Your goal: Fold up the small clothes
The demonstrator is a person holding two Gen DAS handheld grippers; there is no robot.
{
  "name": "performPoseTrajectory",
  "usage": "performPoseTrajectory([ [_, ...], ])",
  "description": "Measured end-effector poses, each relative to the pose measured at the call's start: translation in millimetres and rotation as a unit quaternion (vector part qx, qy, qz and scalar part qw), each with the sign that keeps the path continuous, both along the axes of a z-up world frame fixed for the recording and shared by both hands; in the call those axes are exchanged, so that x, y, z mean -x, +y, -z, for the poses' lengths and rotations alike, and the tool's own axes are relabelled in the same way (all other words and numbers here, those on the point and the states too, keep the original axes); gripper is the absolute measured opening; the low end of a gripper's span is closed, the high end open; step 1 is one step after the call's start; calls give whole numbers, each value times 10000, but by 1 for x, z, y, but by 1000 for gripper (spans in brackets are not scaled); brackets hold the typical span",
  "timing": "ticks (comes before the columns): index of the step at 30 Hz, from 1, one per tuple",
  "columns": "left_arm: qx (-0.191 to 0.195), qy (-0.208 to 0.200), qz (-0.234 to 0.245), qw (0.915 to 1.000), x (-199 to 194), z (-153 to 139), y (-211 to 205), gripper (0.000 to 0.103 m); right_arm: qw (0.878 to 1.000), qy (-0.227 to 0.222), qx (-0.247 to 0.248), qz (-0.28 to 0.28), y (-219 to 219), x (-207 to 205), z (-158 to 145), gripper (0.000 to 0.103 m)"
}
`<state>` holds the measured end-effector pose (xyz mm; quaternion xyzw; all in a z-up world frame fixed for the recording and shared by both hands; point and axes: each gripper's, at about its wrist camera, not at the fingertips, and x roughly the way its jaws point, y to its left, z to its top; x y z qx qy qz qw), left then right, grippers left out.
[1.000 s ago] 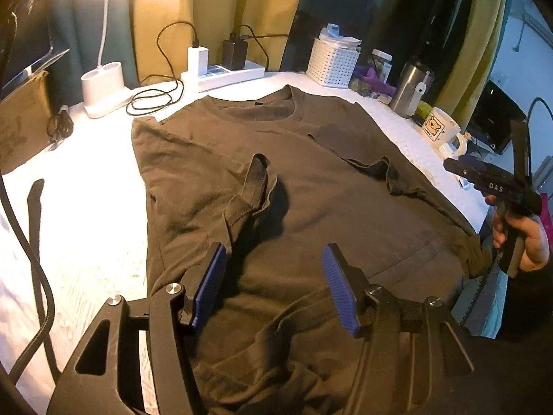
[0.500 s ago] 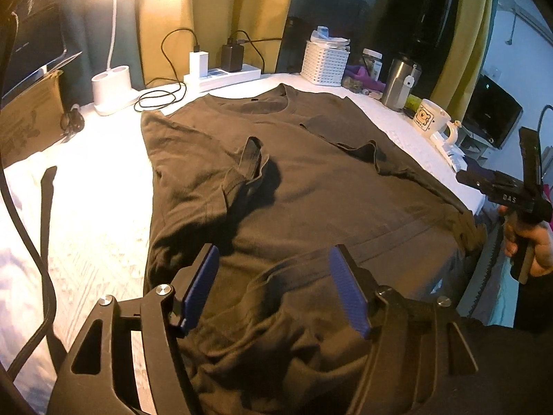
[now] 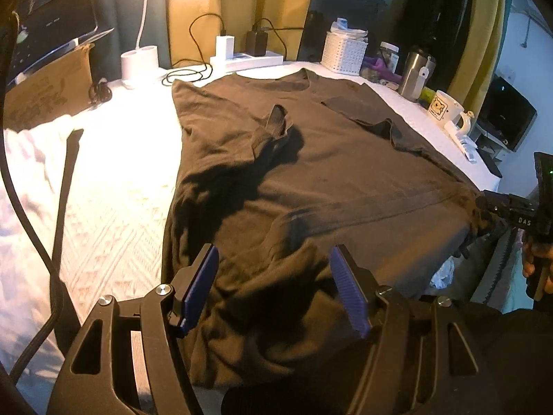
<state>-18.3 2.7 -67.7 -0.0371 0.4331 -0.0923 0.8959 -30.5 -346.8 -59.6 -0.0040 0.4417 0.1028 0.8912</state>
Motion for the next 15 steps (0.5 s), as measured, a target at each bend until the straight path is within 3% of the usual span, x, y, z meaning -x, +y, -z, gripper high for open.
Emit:
performPoseTrajectory([
  [8, 14, 213, -131, 9997, 2, 18, 9, 67, 9997, 39, -260, -23, -4, 2, 9, 52],
  [10, 192, 234, -150, 9994, 1, 22, 11, 67, 9995, 64, -298, -118, 0, -1, 13, 39],
  [11, 215, 211, -122, 9995, 1, 23, 10, 67, 9995, 69, -283, -153, 3, -2, 15, 38],
  [12, 199, 176, -67, 9996, 1, 23, 9, 64, 9995, 38, -248, -183, 5, -2, 16, 35],
  [13, 150, 109, 46, 9998, 2, 24, 5, 57, 9995, 4, -209, -241, 7, -3, 15, 26],
  [15, 137, 103, 180, 9997, 2, 24, 2, 26, 9993, -28, -174, -327, 10, -3, 13, 15],
])
